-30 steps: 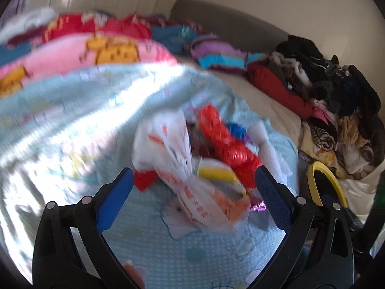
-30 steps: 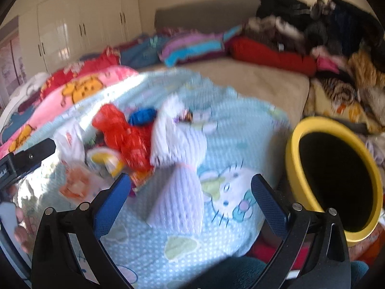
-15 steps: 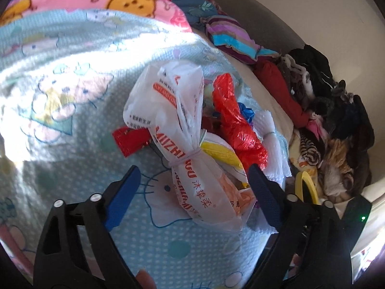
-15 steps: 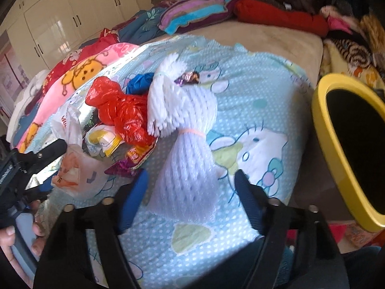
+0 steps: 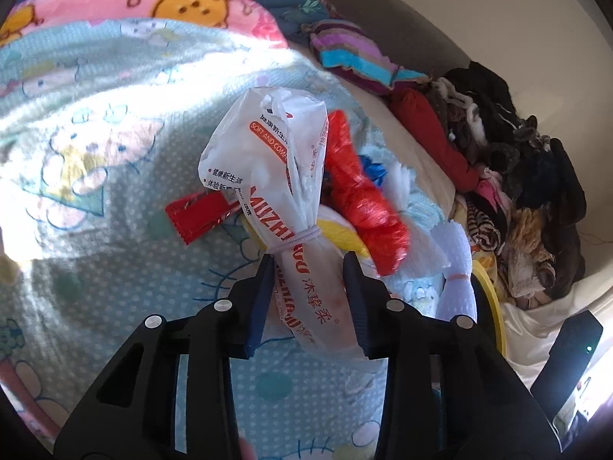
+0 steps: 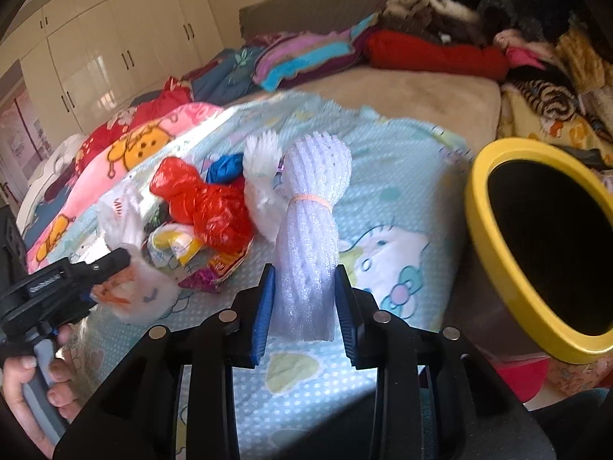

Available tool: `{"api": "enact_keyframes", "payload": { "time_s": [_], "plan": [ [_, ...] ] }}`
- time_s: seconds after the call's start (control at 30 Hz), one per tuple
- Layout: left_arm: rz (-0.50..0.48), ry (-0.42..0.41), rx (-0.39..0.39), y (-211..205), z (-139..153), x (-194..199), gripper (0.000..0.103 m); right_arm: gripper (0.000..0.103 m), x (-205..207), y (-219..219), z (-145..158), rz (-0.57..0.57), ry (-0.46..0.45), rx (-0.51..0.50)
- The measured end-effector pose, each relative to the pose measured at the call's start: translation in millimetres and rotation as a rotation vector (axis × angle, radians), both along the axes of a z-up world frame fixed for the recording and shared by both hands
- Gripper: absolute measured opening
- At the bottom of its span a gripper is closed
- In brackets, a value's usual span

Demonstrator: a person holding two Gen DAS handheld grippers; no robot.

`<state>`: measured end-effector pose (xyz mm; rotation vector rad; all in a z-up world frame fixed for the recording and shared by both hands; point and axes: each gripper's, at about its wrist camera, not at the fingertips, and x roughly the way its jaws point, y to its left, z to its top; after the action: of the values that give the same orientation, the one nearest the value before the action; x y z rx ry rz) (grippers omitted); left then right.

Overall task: Collect trash
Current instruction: 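Carry the white bag and foam net over the yellow-rimmed bin with both tools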

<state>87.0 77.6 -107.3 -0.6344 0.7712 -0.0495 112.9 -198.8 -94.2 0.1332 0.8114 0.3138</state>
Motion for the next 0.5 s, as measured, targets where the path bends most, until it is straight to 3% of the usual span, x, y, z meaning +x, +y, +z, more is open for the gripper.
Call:
{"api": "enact_keyframes", "payload": {
  "time_s": [0.2,0.5],
  "plan": [
    [-0.015,-0.104,0.075,-0.3,35.4,-15.5,0.029,0.030,-0.4,-8.6,2.5,-0.023,-0.012,0.003],
    [-0.079,-0.170,0.142,-25.2,61.2,-18.3,0.029,0.030,-9.4,-17.5,17.0,-0.010,-0.067,-0.001]
  ]
}}
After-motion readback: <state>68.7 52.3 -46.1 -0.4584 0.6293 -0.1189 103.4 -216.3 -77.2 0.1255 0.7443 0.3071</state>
